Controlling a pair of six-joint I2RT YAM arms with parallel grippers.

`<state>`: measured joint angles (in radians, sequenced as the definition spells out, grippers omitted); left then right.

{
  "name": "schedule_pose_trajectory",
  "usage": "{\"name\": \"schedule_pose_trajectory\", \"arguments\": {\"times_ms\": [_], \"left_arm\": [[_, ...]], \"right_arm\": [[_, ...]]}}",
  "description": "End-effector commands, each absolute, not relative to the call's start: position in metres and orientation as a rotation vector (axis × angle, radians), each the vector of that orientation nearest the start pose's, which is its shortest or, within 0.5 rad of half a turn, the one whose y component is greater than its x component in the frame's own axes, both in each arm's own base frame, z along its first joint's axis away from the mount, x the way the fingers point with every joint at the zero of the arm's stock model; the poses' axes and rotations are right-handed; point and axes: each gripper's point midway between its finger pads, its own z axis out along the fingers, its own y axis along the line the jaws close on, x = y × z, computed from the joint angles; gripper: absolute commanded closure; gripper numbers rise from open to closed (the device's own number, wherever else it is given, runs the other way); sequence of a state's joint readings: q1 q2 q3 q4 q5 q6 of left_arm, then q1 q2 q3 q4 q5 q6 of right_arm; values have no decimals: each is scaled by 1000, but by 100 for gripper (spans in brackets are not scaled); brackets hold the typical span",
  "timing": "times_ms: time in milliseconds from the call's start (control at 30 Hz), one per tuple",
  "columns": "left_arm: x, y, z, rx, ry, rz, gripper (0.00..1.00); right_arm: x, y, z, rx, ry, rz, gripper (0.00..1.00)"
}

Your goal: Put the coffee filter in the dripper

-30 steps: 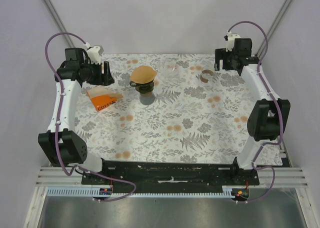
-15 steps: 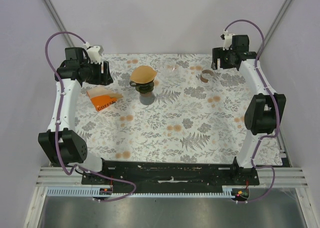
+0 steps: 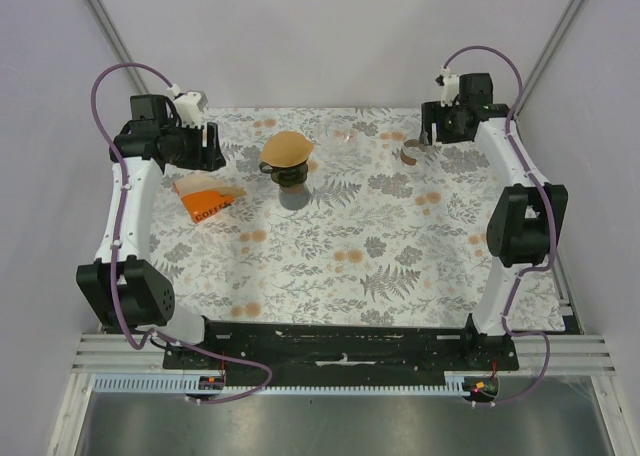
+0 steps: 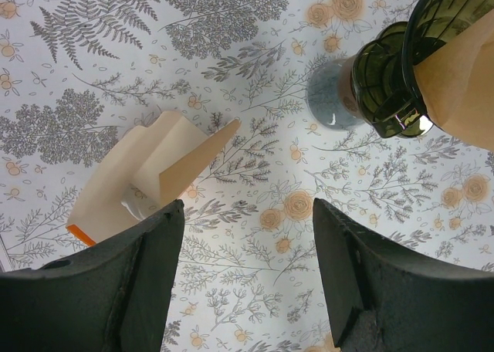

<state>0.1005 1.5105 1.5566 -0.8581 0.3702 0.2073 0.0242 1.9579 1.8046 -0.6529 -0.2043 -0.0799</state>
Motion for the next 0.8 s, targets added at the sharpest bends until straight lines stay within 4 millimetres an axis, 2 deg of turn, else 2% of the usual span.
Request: {"name": "schedule_pose_trajectory", "arguments": {"times_ms": [0, 67, 133, 233, 300, 333, 400, 500, 667, 767], "left_arm": [[390, -13, 253, 341, 2273, -256, 27], [390, -13, 252, 343, 2273, -257, 27], [390, -13, 251, 342, 2277, -256, 27], [388, -13, 254, 341, 2270, -253, 27], [389, -12, 254, 345, 2267, -251, 26], [388, -13, 255, 344, 2265, -250, 27], [389, -12, 256, 346, 2265, -247, 27], [390, -13, 256, 350, 2268, -252, 27], [391, -16, 258, 357, 2268, -274, 27], [391, -16, 256, 360, 2273, -278, 27]], "right_arm": [[523, 44, 156, -234, 2384, 192, 22], [526, 45, 146, -238, 2414, 195, 28], [528, 47, 141, -248, 2426, 203, 39], [525, 51, 144, -283, 2420, 227, 69], [517, 58, 148, -344, 2416, 241, 89], [511, 64, 153, -386, 2407, 240, 96], [496, 78, 157, -483, 2396, 270, 100], [462, 119, 159, -704, 2346, 388, 100], [389, 196, 139, -1196, 2193, 492, 100], [367, 229, 131, -1308, 2133, 546, 100]]}}
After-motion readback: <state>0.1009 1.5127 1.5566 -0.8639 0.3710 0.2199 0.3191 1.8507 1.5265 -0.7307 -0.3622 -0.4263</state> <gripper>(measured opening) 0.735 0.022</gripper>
